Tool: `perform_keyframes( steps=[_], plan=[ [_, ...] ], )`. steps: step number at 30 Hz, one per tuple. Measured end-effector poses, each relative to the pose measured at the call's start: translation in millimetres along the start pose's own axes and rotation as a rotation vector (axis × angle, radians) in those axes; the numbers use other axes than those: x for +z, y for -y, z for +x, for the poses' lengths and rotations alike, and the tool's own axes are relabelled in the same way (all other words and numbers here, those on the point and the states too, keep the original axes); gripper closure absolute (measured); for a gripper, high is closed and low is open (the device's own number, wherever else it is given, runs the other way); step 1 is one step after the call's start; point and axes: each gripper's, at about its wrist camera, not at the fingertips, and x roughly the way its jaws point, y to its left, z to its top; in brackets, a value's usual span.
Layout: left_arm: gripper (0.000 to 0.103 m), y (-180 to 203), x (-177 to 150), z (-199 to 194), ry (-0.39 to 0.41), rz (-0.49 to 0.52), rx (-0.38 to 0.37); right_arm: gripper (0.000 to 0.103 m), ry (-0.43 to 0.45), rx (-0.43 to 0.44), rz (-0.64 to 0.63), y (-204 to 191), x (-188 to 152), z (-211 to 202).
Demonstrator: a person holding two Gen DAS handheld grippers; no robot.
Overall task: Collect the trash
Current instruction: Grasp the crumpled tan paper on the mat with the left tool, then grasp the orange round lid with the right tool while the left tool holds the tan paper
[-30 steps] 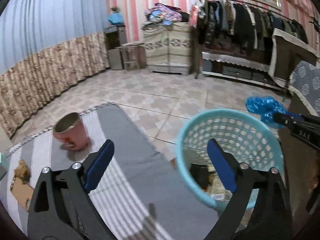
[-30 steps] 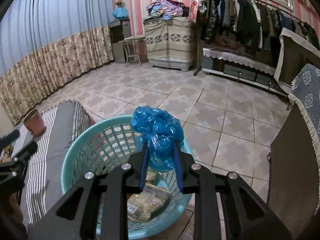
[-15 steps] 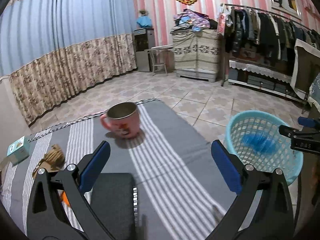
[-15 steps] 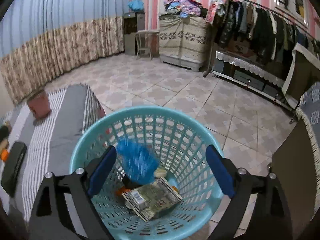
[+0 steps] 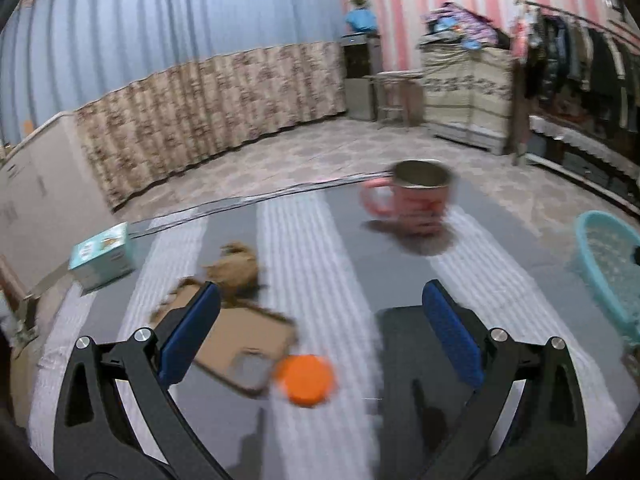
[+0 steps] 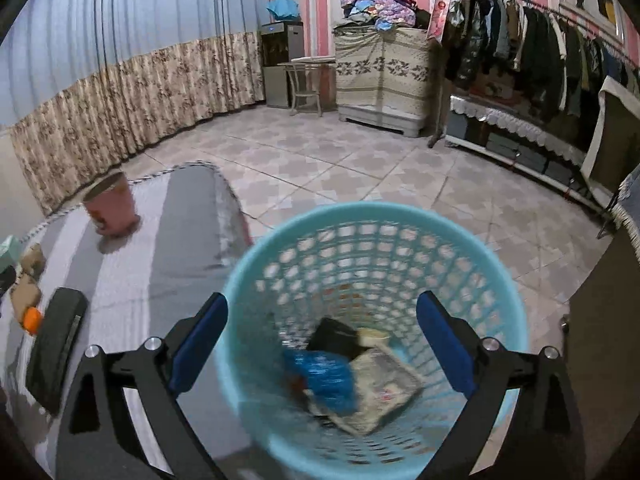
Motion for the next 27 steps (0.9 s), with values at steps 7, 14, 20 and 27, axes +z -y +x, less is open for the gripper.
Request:
perform_keyframes(
  steps=[7,14,20,27],
  plan=[
    [0.006,-75,9,55,-0.099,-0.122,0.082,0.009,-0.001,0.03,-0.057,-42,-8,0],
    [0.016,-76,13,100,-0.165,-0.108,0.051,0.009,-0.022,0.015,-0.13,-66,-15,7],
    [0.048,-58,9,121,-0.21,-0.033,0.001,0.009,-0.032,0.008,-0.16,-76,-18,8],
    [0.048,-72,5,58,-0.069,-0.022,-0.007,0.009,-0.03,0.038,-0.193,-97,-24,0]
  ],
)
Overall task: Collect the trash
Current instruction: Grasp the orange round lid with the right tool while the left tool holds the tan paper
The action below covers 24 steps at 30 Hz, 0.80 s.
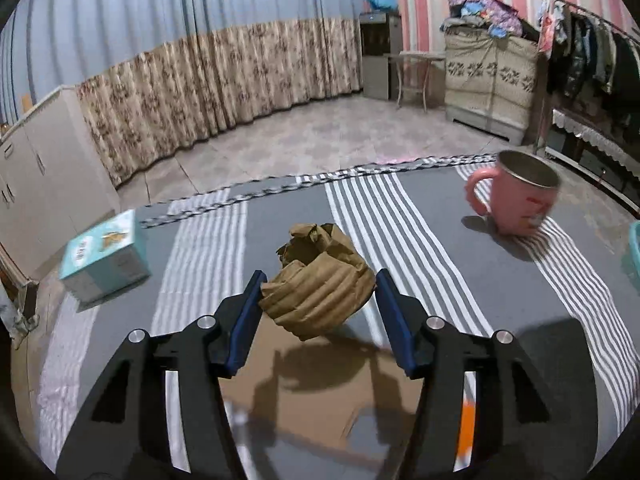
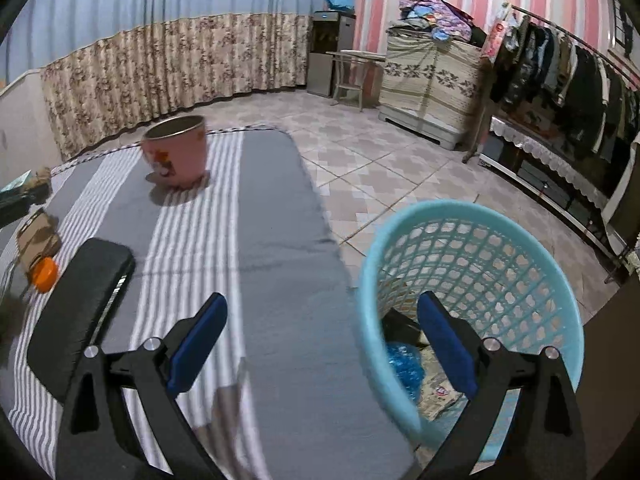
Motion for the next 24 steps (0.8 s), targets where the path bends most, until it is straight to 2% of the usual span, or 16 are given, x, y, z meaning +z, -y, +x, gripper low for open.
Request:
perform_keyframes(
  steps=[5,9,12,13,17,24],
  plan=[
    [0.048,-25,-33,-37,0.01,0.033,0.032,0.009,0.001,0.034,-0.074,-29,-3,-8],
    [0.047,-54,-54,-55,0.032,-0.004,0.065,0.009,0.014,0.091,-0.089,-56,-2,-20],
    [0.047,-76,-58,-55,0.038,-0.082,0.044,0.009,0.019,0.154,-0.077,-81,1,-26],
    [0.047,-80,-58,-54,0.038,-0.094,0.059,0.009,0.015,0.177,-0.086,-95,0,-27],
    [0.047,-81,-60,-51,0.051,-0.064,0.106,0.009,-0.001,0.243,-0.093,-133,1,-23],
    [0.047,-94,-61,-51,0.045,-0.093,0.086,0.009,-0.031,0.287,-0.198,-200,7,-12]
  ],
)
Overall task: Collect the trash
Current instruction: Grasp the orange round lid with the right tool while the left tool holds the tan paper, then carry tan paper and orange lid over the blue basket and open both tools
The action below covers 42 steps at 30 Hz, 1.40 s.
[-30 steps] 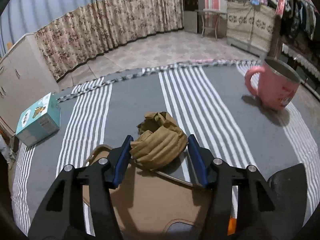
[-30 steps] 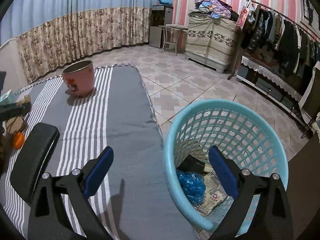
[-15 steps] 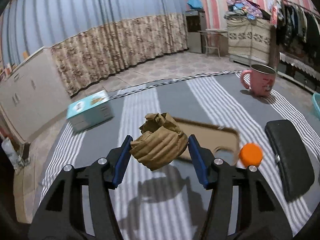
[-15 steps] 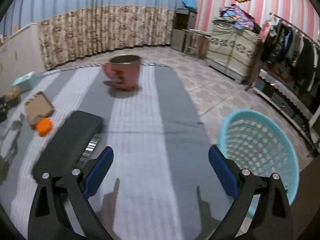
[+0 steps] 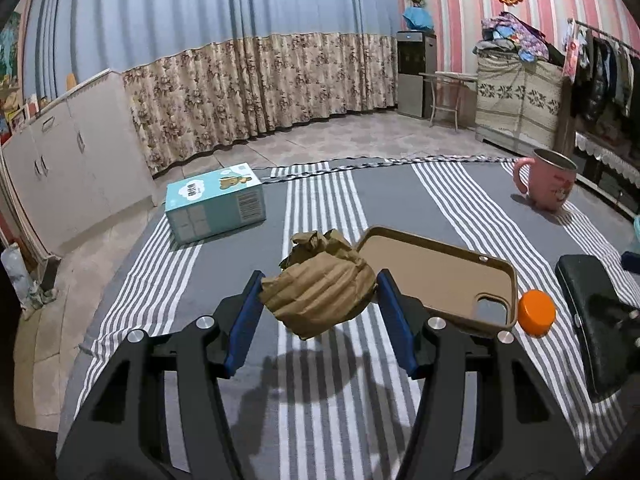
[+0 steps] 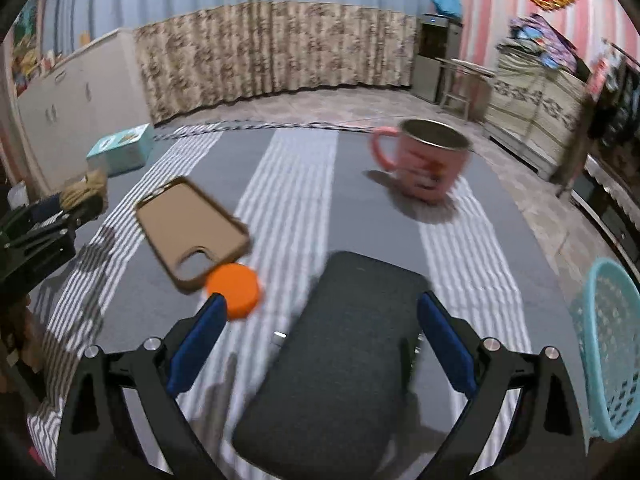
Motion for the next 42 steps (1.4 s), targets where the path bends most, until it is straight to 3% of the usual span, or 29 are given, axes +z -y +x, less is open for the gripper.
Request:
perform_keyframes(
  steps=[5,7,14,16,22,27,33,38,42],
  plan=[
    [0.047,-11,-1,4,-0.027,-0.027,0.015,0.011,-0.038,0.006,-0.084,-31,6,14],
    [0.047,-12,-1,2,-0.018,-0.029,0.014,0.025,-0.062,0.015,-0.102,-36,7,20],
    [0.047,-18,-2,5,-0.027,-0.063,0.006,0.048,-0.144,0.049,-0.147,-53,8,44],
    [0.047,-19,-3,6,-0.031,-0.066,0.004,0.063,-0.147,0.082,-0.15,-52,10,43],
    [0.047,-14,-4,7,-0.029,-0.052,-0.001,0.063,-0.07,0.083,-0.141,-41,12,16],
    [0.047,-13,-4,6,-0.021,-0.048,0.0,0.063,0.029,0.0,-0.087,14,14,-31],
    [0.047,-4,1,1,-0.016,-0.019,0.035,0.063,0.054,-0.155,0.045,120,-8,-76],
    [0.047,17,14,-12,-0.029,-0.053,-0.039,0.063,0.093,-0.295,0.228,219,-35,-111],
    [0.047,52,27,-31,0.005,-0.019,-0.069,0.063,0.113,-0.358,0.342,270,-48,-122]
  ],
)
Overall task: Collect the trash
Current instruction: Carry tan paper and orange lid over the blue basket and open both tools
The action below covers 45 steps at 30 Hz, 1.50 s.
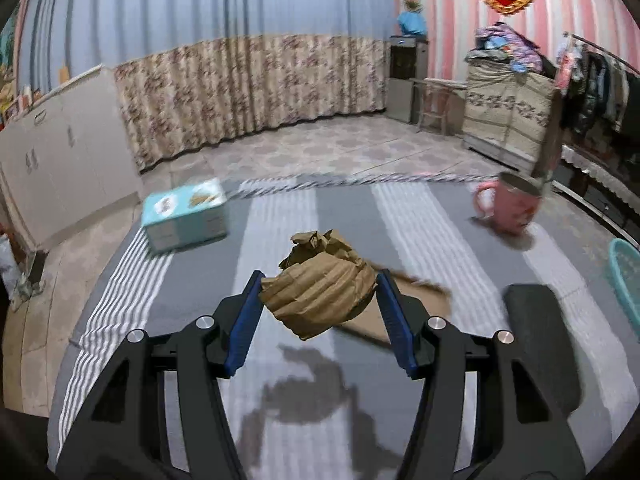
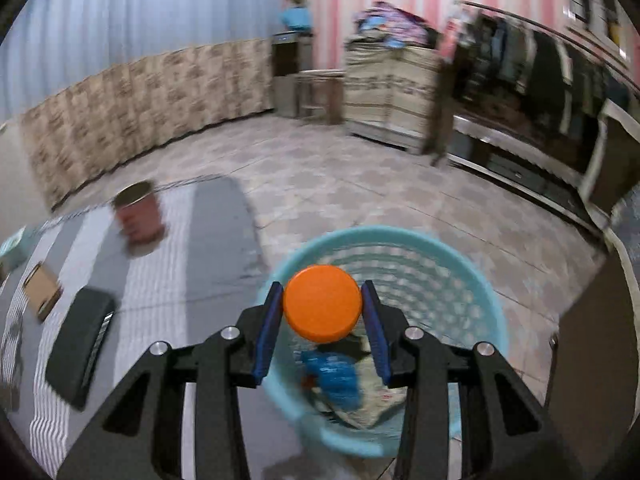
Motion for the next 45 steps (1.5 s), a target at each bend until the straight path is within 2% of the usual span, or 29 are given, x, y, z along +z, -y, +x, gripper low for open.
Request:
perform_keyframes(
  steps=[4,8,11,13,18,23,30,31,33,39,45],
  plan=[
    [0.047,51,11,-11,0.013,0.024,-0.085,0.063,0.023,-0.031,0.044,31,6,5],
    [0.047,130,16,-19,0.031,0.085,-0.195,0.063,0.01,-0.036,0.088,51,3,14],
    [0.047,190,16,-23,0.025,0.137,-0.276,0.063,0.024,-0.046,0.069,57,1,10],
    [0.047,226,13,-27,0.018,0.163,-0.339,0.063,0.028,-0.067,0.055,56,-1,7],
    [0.047,313,-2,-35,0.019,0.267,-0.464,0.063,0.028,-0.079,0.104,86,-5,9],
    [0.047,377,-19,-40,0.009,0.359,-0.525,0.063,0.033,-0.09,0.156,116,-7,11],
    [0.044,414,-18,-35,0.009,0.388,-0.586,0.063,0.043,-0.066,0.25,144,-12,12],
    [0.04,417,-16,-33,0.003,0.388,-0.589,0.063,0.043,-0.068,0.252,145,-13,12],
    [0.017,420,-11,-30,0.0,0.387,-0.568,0.063,0.041,-0.076,0.246,145,-13,14],
    [0.006,400,7,-33,0.041,0.329,-0.497,0.063,0.025,-0.071,0.224,136,-13,18],
    [0.005,357,11,-45,0.087,0.275,-0.427,0.063,0.003,-0.052,0.162,111,-12,25]
  ],
)
